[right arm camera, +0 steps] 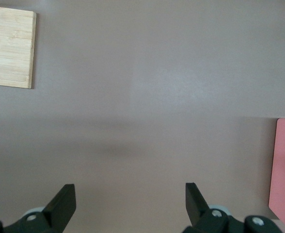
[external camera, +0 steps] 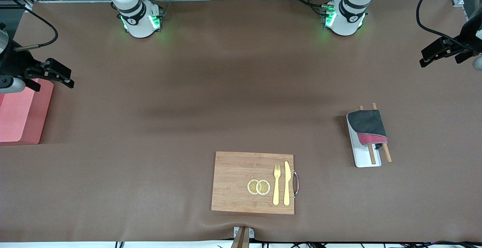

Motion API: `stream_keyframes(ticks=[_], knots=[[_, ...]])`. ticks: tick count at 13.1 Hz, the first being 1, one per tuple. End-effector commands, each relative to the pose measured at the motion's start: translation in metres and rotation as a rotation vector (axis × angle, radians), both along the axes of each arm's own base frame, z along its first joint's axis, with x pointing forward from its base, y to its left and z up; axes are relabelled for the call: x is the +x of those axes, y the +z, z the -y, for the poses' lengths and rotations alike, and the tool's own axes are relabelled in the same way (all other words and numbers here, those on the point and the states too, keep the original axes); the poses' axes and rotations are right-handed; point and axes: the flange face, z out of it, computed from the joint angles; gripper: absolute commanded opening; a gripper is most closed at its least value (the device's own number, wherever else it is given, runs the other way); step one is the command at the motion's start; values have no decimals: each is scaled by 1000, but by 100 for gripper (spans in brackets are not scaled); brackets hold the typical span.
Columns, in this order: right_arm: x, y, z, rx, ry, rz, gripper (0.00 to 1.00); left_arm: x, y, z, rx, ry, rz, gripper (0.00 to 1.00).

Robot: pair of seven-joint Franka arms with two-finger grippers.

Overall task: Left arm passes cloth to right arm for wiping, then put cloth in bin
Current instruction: 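Reach the left gripper down to the grey cloth on the white tray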

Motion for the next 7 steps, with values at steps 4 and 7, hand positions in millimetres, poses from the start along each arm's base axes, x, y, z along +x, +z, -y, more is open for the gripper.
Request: stream_keyframes(ticks=[4, 7], knots=[[-4, 5, -6, -6, -1, 10, 100, 10, -18, -10, 11, 2, -35, 100], [-3, 4, -5, -6, -3, 5, 100, 50, -86, -25, 1, 7, -53, 100]])
